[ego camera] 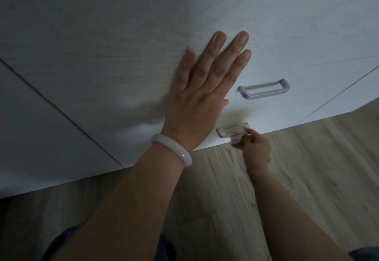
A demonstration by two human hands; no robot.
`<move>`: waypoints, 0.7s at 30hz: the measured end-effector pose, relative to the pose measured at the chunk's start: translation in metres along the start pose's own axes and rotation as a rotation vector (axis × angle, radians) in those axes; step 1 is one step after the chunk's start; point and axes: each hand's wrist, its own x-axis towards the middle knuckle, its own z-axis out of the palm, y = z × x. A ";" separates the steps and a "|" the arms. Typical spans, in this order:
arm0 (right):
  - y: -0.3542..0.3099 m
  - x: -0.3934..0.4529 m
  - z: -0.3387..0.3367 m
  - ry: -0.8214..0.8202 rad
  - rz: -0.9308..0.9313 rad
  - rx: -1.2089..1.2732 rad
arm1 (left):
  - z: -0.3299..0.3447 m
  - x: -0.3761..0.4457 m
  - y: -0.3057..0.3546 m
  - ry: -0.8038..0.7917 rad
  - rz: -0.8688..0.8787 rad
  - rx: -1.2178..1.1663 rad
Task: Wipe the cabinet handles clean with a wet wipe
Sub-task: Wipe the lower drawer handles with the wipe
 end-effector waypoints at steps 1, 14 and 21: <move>0.000 0.009 -0.008 0.065 0.024 0.041 | 0.000 0.000 0.000 -0.002 0.001 -0.002; -0.010 0.006 0.004 0.106 0.117 0.198 | 0.002 0.000 -0.001 0.007 0.010 0.006; -0.006 -0.014 0.030 -0.070 0.192 0.059 | 0.004 0.001 0.000 0.002 -0.001 0.016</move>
